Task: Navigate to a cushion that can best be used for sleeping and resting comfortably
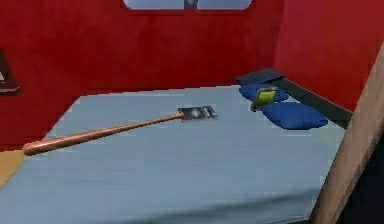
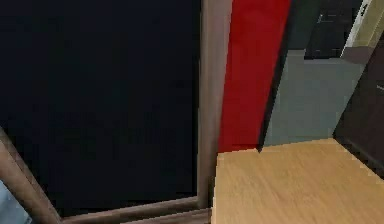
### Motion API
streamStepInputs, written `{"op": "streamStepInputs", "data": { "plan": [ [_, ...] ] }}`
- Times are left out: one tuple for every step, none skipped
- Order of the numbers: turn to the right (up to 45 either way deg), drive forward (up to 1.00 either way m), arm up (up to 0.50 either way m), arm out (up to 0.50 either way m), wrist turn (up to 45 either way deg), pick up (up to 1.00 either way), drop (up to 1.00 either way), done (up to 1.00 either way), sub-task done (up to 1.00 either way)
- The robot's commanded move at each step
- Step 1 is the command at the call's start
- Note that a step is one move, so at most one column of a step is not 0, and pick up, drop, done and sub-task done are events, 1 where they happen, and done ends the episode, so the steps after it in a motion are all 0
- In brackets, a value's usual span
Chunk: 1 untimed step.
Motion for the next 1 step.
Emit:
{"op": "streamStepInputs", "data": {
  "plan": [
    [27.0, 0.00, 0.00, 0.00, 0.0, 0.00, 0.00, 0.00, 0.00]
  ]
}}
